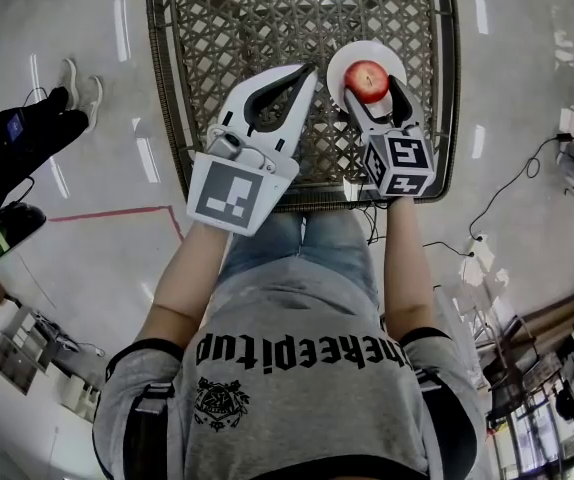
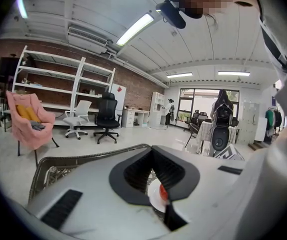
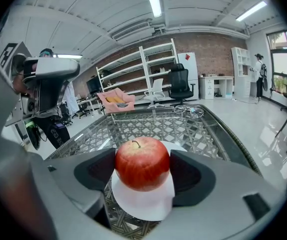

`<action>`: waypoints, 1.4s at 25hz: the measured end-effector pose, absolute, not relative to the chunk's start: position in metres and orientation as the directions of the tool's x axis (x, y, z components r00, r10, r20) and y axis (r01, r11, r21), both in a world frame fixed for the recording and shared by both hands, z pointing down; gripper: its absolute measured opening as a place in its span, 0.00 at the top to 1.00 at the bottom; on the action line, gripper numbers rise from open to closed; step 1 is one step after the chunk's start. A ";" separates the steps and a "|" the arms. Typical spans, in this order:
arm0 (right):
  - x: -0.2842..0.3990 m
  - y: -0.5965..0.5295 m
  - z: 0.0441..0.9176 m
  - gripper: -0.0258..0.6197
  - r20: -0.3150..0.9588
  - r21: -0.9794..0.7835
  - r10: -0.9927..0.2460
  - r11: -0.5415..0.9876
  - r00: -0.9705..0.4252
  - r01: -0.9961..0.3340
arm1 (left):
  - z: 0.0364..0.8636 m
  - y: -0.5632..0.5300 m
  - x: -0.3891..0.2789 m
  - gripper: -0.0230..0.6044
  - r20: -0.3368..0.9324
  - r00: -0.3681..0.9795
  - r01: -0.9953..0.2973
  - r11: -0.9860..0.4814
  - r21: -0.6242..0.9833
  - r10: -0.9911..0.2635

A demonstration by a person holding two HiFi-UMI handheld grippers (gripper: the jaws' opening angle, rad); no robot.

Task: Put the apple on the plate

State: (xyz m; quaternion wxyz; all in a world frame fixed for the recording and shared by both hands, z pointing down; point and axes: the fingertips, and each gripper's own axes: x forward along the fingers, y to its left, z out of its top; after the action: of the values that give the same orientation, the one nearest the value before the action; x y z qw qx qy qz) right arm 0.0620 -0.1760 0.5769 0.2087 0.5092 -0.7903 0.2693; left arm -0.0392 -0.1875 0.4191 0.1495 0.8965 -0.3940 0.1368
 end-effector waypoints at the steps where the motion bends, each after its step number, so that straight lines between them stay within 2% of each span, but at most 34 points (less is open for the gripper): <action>1: 0.062 -0.175 0.577 0.40 0.607 -0.214 -0.689 0.338 -0.396 -0.917 | 0.419 -0.187 -0.039 0.91 0.363 0.652 -0.748 -0.645 0.160 -0.666; 14: 0.060 -0.170 0.580 0.39 0.642 -0.213 -0.663 0.330 -0.386 -0.920 | 0.416 -0.185 -0.039 0.91 0.365 0.653 -0.745 -0.650 0.153 -0.663; 25: 0.065 -0.159 0.555 0.38 0.606 -0.203 -0.691 0.346 -0.395 -0.916 | 0.399 -0.170 -0.028 0.91 0.348 0.659 -0.739 -0.659 0.135 -0.667; 35: 0.063 -0.147 0.519 0.56 0.551 -0.203 -0.713 0.390 -0.434 -0.898 | 0.386 -0.160 -0.012 0.91 0.313 0.679 -0.722 -0.681 0.123 -0.664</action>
State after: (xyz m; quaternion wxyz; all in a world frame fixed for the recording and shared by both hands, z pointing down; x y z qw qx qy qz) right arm 0.0633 -0.1470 0.5189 0.1912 0.4963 -0.8114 0.2423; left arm -0.0118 -0.1600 0.3864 0.1192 0.9085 -0.3813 0.1224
